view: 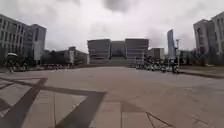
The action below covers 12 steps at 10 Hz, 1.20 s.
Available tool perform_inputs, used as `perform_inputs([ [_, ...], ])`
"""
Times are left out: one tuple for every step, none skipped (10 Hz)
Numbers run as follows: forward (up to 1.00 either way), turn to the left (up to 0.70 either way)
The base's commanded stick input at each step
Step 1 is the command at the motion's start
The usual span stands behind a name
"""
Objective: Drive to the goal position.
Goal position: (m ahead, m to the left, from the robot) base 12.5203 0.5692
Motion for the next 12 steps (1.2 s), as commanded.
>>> perform_inputs([
  [0.60, 0.01],
  [0.60, 0.01],
  [0.60, 0.01],
  [0.60, 0.01],
  [0.60, 0.01],
  [0.60, 0.01],
  [0.60, 0.01],
  [0.60, 0.01],
  [0.60, 0.01],
  [0.60, 0.01],
  [0.60, 0.01],
  [0.60, 0.01],
])
